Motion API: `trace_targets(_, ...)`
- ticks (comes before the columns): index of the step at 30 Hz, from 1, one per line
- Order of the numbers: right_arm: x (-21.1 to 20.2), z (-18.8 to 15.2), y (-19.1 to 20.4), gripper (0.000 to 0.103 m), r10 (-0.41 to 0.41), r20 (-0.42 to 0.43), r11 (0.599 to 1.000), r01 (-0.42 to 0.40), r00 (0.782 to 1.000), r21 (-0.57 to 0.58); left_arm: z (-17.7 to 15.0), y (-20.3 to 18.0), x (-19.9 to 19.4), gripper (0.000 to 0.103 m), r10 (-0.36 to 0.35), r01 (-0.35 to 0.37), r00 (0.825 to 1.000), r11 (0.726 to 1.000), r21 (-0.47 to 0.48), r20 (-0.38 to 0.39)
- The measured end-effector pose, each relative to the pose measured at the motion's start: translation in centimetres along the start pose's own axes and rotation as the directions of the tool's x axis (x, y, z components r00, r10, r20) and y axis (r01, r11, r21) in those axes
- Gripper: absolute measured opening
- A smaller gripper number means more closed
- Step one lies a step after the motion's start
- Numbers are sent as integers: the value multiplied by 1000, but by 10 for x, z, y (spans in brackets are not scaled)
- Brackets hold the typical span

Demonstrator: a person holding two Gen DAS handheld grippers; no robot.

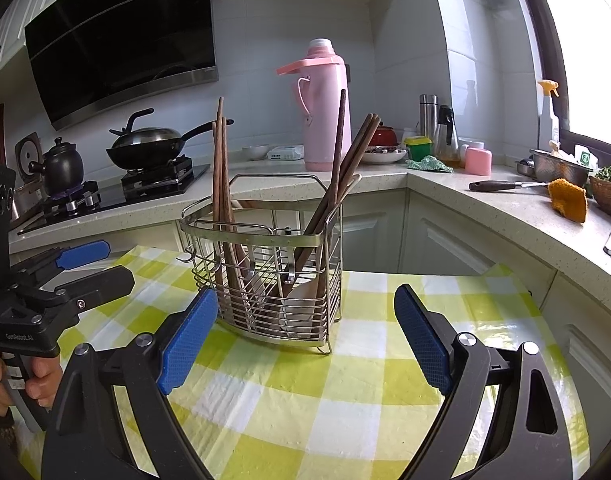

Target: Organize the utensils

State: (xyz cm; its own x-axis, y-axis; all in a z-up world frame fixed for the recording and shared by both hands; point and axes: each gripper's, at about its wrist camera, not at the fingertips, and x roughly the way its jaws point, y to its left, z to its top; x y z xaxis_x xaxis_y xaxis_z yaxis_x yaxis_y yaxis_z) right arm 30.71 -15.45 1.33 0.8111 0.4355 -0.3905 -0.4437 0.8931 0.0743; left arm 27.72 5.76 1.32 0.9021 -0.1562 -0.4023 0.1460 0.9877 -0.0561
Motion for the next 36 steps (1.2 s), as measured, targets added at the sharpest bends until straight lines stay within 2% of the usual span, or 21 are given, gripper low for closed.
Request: trace_targets(36,-2,-7,-10,84,0,-30,1000,0,1000,13,-12,-2,2,98,-18,17,998,1000,-22,-64)
